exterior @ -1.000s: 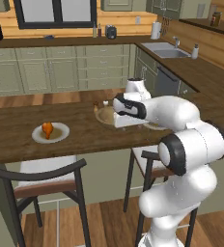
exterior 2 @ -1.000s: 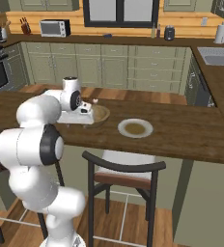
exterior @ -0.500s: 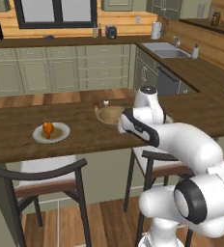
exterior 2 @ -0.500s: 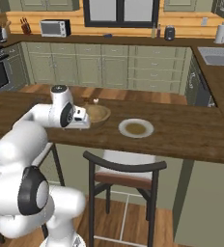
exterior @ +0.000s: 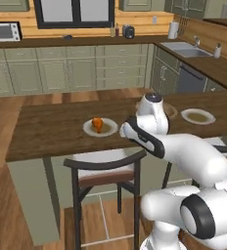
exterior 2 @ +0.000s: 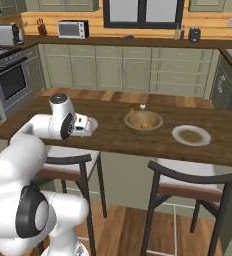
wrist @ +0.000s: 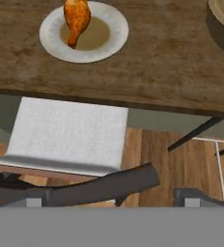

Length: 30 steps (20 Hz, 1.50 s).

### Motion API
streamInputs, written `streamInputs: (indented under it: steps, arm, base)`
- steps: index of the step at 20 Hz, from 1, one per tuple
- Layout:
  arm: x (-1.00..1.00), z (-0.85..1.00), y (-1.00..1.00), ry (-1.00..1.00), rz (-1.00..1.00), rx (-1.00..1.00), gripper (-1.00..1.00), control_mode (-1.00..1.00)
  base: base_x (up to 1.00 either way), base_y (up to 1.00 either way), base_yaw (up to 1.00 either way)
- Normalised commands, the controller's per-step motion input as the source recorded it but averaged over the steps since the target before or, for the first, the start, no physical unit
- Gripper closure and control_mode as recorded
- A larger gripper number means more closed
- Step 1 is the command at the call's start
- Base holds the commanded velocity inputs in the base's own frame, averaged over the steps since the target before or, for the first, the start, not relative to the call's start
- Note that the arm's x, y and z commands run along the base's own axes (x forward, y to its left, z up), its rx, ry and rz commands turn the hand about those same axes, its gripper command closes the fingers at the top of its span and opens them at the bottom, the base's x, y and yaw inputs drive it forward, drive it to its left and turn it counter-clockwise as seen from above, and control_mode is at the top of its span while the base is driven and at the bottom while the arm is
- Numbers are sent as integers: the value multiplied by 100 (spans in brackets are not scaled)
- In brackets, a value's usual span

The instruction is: Pick the chicken drumstick and potato from their plates and place them in the bowl. Then put the bowl in the fridge.

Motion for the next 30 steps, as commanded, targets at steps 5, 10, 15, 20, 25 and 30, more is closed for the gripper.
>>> streamInputs:
  steps: [5, 10, 15, 20, 25, 30]
  arm:
    - [0, 0, 0, 0, 0, 0, -100, 100]
    - [0, 0, 0, 0, 0, 0, -100, 100]
    - [0, 0, 0, 0, 0, 0, -100, 100]
    - [60, -3, 0, 5, 0, 0, -100, -100]
    - [100, -17, 28, 7, 1, 0, -100, -100]
    - [82, -22, 43, 6, 0, 0, -100, -100]
  base:
    - [25, 40, -1]
    - [99, -32, 0]
    - [100, 0, 0]
    - [40, 0, 0]
    - [0, 0, 0]
    - [0, 0, 0]
